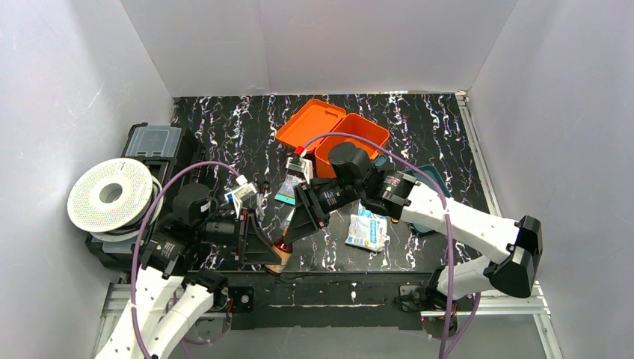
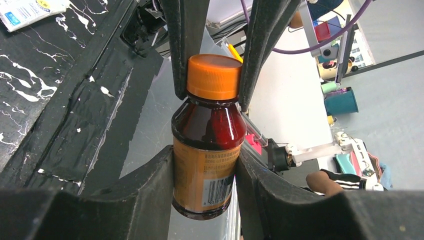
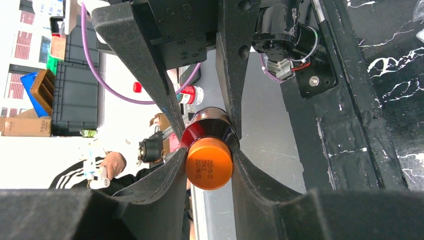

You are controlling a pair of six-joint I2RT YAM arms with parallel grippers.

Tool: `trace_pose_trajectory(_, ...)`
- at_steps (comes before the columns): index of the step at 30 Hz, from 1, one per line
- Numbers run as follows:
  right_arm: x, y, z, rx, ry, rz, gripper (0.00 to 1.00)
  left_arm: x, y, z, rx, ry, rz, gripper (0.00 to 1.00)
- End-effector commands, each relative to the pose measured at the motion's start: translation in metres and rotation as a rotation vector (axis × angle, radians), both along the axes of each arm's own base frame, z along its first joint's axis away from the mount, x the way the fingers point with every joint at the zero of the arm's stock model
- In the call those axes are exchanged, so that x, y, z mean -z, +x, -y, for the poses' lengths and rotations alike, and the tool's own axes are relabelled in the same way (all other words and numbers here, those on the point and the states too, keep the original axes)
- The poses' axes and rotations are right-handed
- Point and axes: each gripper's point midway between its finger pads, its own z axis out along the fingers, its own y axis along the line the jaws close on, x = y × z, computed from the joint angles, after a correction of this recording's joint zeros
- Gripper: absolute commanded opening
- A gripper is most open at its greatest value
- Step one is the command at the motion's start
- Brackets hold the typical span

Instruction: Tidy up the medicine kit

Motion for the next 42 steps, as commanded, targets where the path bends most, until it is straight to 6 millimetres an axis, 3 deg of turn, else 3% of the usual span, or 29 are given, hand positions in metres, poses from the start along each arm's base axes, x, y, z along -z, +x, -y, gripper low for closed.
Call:
trace_pose_trajectory(1, -0.033, 0.01, 0.01, 0.094, 0.069, 0.129, 0.53, -0.014, -0.002, 0.001, 0.033, -0.027, 0.027, 0.1)
trace_pose_trajectory(7, -0.034, 0.027, 0.04, 0.251, 0.007, 0.22, 0.79, -0.011, 0.014, 0.005, -0.004, 0.005, 0.03, 0.02)
trace_pose_trajectory(9, -0.032, 0.035, 0.054, 0.323, -0.026, 0.247, 0.81, -0.01, 0.022, 0.007, -0.023, 0.019, 0.038, 0.01)
trace_pose_trajectory(12, -0.019, 0.06, 0.09, 0.522, -0.132, 0.32, 0.85, -0.01, 0.047, 0.013, -0.072, 0.065, 0.043, 0.0)
trace_pose_trajectory(16, 0.002, 0.075, 0.123, 0.659, -0.228, 0.37, 0.85, -0.01, 0.078, 0.02, -0.109, 0.114, 0.049, 0.0)
trace_pose_trajectory(24, 0.045, 0.087, 0.168, 0.799, -0.401, 0.423, 0.85, -0.007, 0.152, 0.043, -0.157, 0.188, 0.029, 0.0)
trace_pose_trajectory(27, 0.066, 0.091, 0.184, 0.853, -0.465, 0.433, 0.85, -0.005, 0.2, 0.059, -0.212, 0.225, -0.006, 0.0)
trace_pose_trajectory(34, 0.082, 0.1, 0.207, 0.98, -0.504, 0.443, 0.85, 0.005, 0.283, 0.097, -0.363, 0.231, -0.084, 0.0)
trace_pose_trajectory(42, 0.097, 0.1, 0.221, 1.008, -0.552, 0.456, 0.85, 0.032, 0.345, 0.141, -0.408, 0.288, -0.146, 0.0)
